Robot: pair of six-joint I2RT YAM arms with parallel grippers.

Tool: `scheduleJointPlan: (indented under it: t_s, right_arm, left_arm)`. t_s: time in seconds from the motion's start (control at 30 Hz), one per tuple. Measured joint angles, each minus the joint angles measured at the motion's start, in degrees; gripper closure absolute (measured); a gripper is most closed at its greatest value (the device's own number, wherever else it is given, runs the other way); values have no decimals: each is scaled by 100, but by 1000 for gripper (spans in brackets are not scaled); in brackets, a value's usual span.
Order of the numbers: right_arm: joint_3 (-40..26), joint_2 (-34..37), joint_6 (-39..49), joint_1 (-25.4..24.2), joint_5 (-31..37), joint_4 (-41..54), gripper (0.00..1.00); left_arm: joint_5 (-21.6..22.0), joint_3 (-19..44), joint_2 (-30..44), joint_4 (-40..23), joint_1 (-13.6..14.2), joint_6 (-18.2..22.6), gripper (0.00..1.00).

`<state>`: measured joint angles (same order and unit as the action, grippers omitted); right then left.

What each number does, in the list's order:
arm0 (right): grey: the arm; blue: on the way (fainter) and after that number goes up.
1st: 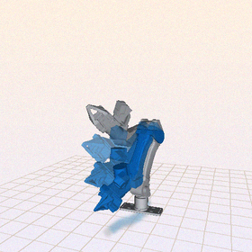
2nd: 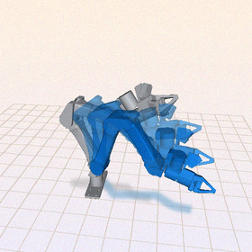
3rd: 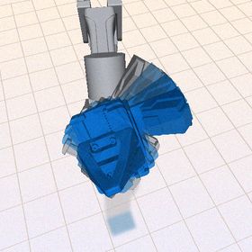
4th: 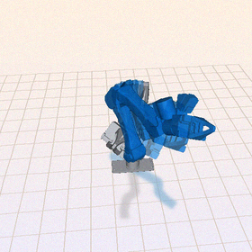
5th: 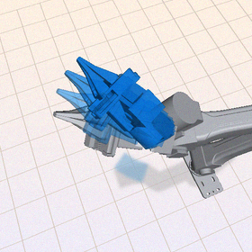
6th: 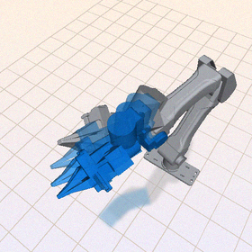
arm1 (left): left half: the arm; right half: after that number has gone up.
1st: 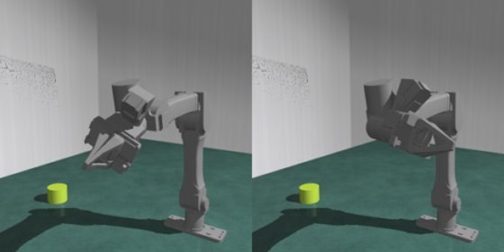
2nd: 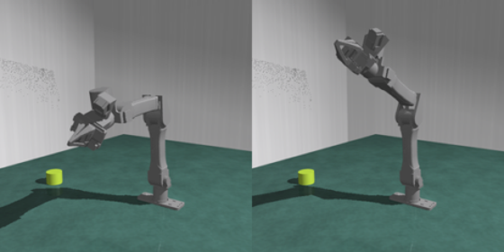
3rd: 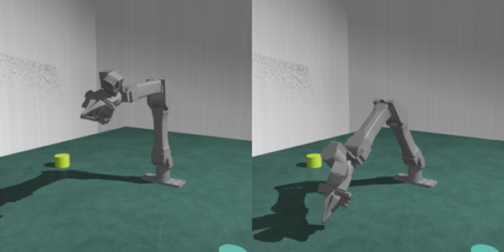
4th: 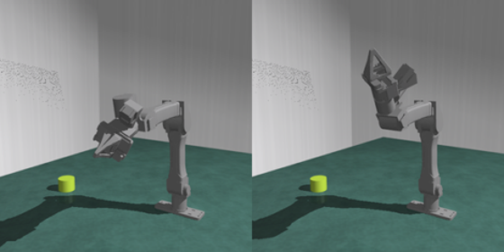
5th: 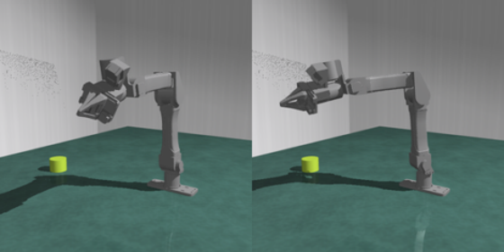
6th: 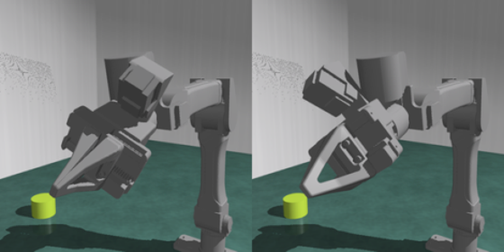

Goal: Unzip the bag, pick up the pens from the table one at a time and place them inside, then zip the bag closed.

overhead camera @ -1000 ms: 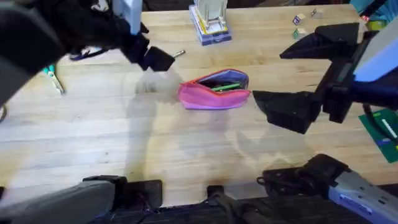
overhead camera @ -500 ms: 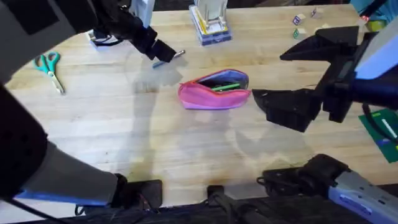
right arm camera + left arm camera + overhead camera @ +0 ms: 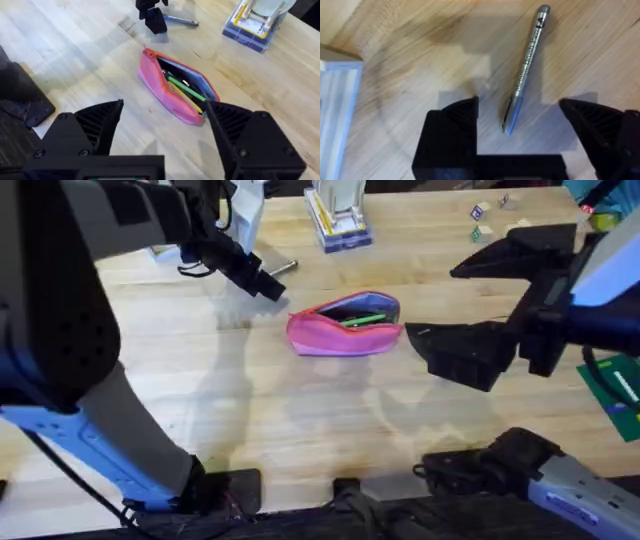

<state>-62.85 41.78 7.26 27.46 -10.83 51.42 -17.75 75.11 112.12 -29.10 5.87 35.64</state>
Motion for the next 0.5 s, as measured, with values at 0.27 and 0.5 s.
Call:
scheduleJointPlan:
  t_s: [0.27, 0.5]
  right_arm:
    - [0, 0, -1, 0, 0, 0, 5]
    - [0, 0, -1, 0, 0, 0, 4]
  left_arm:
    - [-69, 39, 56, 0, -11, -54, 8]
    - [-84, 52, 56, -92, -11, -57, 7]
